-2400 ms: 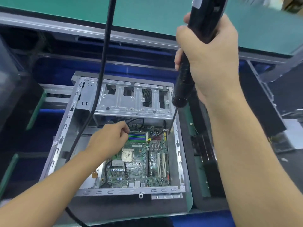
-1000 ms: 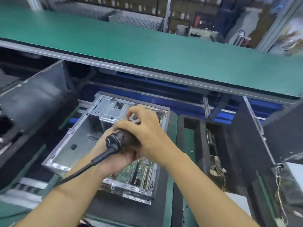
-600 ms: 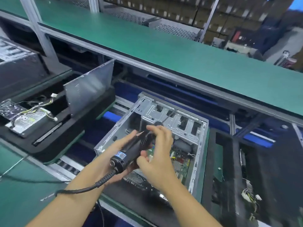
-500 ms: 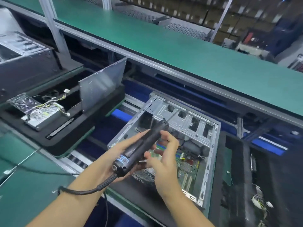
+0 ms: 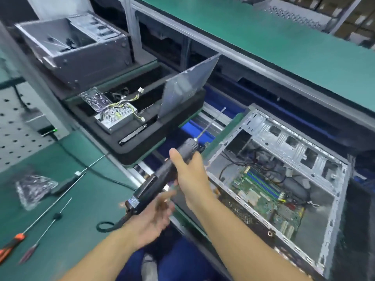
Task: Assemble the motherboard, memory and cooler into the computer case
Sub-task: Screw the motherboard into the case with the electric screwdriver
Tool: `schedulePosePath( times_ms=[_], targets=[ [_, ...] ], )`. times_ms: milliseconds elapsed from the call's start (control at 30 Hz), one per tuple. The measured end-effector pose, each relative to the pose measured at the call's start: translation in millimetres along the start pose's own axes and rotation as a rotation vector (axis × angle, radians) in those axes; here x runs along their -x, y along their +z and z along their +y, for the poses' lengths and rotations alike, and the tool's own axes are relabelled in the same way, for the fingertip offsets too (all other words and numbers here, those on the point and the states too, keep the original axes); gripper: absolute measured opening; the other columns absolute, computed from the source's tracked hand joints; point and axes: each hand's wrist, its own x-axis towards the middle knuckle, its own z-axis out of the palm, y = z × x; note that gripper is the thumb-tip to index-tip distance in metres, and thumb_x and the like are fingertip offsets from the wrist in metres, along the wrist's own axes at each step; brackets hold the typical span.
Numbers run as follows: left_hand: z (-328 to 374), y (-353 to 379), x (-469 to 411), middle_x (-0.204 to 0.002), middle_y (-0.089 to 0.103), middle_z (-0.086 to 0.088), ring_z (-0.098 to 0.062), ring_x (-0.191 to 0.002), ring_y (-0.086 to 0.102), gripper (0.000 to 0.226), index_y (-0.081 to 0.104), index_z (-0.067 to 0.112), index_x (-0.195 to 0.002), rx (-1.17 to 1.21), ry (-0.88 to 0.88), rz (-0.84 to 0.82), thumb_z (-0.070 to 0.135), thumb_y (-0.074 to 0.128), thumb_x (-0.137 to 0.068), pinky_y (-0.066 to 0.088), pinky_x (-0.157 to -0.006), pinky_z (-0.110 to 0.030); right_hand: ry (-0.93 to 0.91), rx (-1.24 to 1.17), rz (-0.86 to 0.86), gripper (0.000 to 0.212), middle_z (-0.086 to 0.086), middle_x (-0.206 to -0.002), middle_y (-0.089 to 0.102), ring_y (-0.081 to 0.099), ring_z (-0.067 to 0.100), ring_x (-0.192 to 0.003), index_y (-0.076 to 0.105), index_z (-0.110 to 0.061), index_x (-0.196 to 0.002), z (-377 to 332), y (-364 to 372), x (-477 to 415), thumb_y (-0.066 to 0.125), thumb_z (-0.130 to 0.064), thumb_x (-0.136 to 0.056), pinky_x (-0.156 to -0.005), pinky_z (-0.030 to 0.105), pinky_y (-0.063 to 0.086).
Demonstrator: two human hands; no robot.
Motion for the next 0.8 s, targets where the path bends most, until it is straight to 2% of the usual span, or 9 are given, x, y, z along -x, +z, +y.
schedulePosePath(
  times_ms=[67,133,233,333,400,433,533,667,800],
  targets=[
    [-20.2,0.6,13.0,-0.06,0.06,0.0,-0.013,-0.043,0.045,0.029,0.062,0.005,-0.109,-0.634,-0.008,0.025,0.029,0.058,-0.093,0.03,-0.039,-0.023,0.006,0.056,-0.073,0.035,0.003,-0.104,0.068,0.061,0.019,-0.077,0.05,-0.026,-0.105,9.8,25.2,-11.4,0.066,-0.053,-0.088,-0.068,0.033,0.055],
    [-11.4,2.9,39.6,-0.051,0.053,0.005,-0.014,-0.042,0.038,0.027,0.069,0.015,-0.096,-1.031,-0.139,-0.218,0.037,0.055,-0.09,0.03,-0.043,-0.026,0.048,0.144,-0.131,0.044,0.006,-0.115,0.066,0.058,0.022,-0.086,0.048,-0.023,-0.117,22.6,44.8,-20.6,0.064,-0.053,-0.09,-0.084,0.042,0.057],
    [27.5,-19.4,79.0,-0.043,0.039,0.0,-0.02,-0.041,0.029,0.031,0.07,0.021,-0.081,-0.979,-0.105,-0.385,0.042,0.051,-0.095,0.028,-0.044,-0.027,0.09,0.262,-0.204,0.04,-0.003,-0.103,0.062,0.064,0.0,-0.066,0.047,-0.021,-0.113,54.8,68.5,-30.6,0.063,-0.052,-0.093,-0.067,0.019,0.055],
    [60.4,-69.2,87.3,-0.048,0.041,-0.002,-0.019,-0.044,0.032,0.033,0.062,0.018,-0.072,-0.766,0.198,0.162,0.048,0.056,-0.085,0.029,-0.046,-0.024,0.233,0.273,-0.257,0.051,0.002,-0.107,0.062,0.062,-0.002,-0.051,0.043,-0.014,-0.126,91.3,87.8,-34.7,0.061,-0.05,-0.096,-0.066,0.021,0.055],
    [64.7,-106.0,76.7,-0.074,0.058,0.003,-0.018,-0.063,0.049,0.018,0.061,0.026,-0.088,-0.831,0.293,0.451,0.044,0.061,-0.09,0.041,-0.056,-0.027,0.346,0.272,-0.309,0.071,0.003,-0.12,0.061,0.072,0.009,-0.078,0.028,-0.012,-0.147,114.2,101.9,-36.1,0.058,-0.052,-0.097,-0.088,0.031,0.057],
    [61.1,-122.7,69.3,-0.092,0.062,0.008,-0.014,-0.077,0.057,0.018,0.057,0.03,-0.101,-0.952,0.199,0.46,0.044,0.063,-0.091,0.046,-0.065,-0.025,0.386,0.242,-0.333,0.073,0.007,-0.13,0.059,0.073,0.018,-0.09,0.025,-0.012,-0.15,126.5,109.8,-37.6,0.059,-0.051,-0.098,-0.092,0.037,0.057],
    [31.4,-162.9,45.5,-0.122,0.057,0.01,-0.007,-0.106,0.06,0.055,0.037,0.035,-0.125,-1.149,-0.145,0.317,0.05,0.071,-0.084,0.046,-0.093,-0.022,0.465,0.149,-0.334,0.071,0.01,-0.141,0.052,0.064,0.019,-0.076,0.026,-0.011,-0.151,153.3,135.6,-42.1,0.062,-0.042,-0.099,-0.075,0.031,0.055],
    [-5.3,-189.9,23.9,-0.107,0.061,0.006,-0.005,-0.088,0.062,0.044,0.049,0.031,-0.114,-1.146,-0.078,0.349,0.033,0.078,-0.081,0.043,-0.069,-0.01,0.532,0.14,-0.327,0.046,0.004,-0.122,0.06,0.061,0.015,-0.084,0.036,-0.016,-0.137,179.4,164.4,-47.5,0.061,-0.03,-0.101,-0.052,0.018,0.049],
    [-21.1,-206.0,16.1,-0.084,0.061,0.006,-0.009,-0.07,0.055,0.025,0.053,0.029,-0.094,-1.158,-0.009,0.425,0.022,0.074,-0.083,0.039,-0.058,-0.014,0.595,0.176,-0.326,0.03,0.009,-0.121,0.061,0.058,0.016,-0.079,0.042,-0.017,-0.12,203.0,184.6,-52.1,0.061,-0.029,-0.101,-0.051,0.019,0.048]
  ],
)
